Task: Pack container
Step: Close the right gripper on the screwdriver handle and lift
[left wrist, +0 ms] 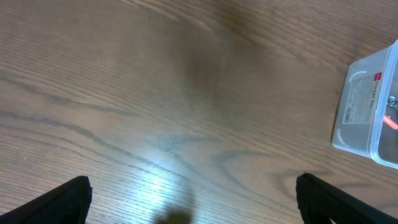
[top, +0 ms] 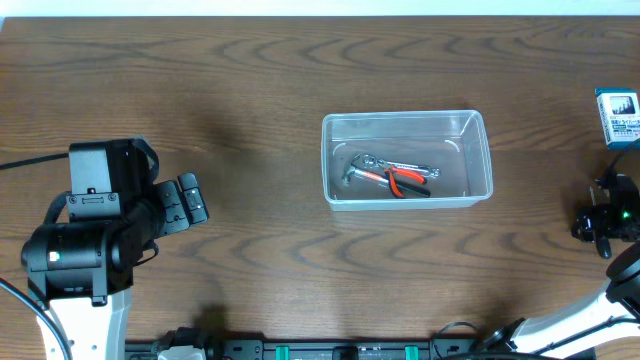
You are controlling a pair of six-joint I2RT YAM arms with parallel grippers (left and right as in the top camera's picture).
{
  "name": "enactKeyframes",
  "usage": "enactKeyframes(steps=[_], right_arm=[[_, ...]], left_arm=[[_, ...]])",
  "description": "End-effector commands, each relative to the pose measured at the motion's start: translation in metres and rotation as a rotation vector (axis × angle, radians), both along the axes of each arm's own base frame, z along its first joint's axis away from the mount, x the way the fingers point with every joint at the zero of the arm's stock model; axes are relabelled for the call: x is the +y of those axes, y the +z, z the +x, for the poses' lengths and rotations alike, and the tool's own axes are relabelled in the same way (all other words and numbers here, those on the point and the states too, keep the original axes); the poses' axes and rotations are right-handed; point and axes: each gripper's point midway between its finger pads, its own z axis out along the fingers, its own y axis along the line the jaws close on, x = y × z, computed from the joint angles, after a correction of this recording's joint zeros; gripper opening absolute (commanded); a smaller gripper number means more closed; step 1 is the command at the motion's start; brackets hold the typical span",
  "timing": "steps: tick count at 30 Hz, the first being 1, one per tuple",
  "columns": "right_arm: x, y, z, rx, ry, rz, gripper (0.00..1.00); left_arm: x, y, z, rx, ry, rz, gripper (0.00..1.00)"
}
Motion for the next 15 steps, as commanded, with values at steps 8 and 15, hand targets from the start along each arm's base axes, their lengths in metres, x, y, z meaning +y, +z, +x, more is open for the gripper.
enactKeyframes(steps=[8,15], right_arm=[[0.0034,-0.0038,0.0006,0.0,-0.016,0.006,0.99],[0.0022,-0.0037,0.0024,-0.006,-0.027,0.001,0.72]], left_arm=[[0.0015,0.0047,0.0013,-0.013,0.006,0.003,0.98],[0.0015,0.0047,0.0013,-0.013,0.006,0.003,0.98]])
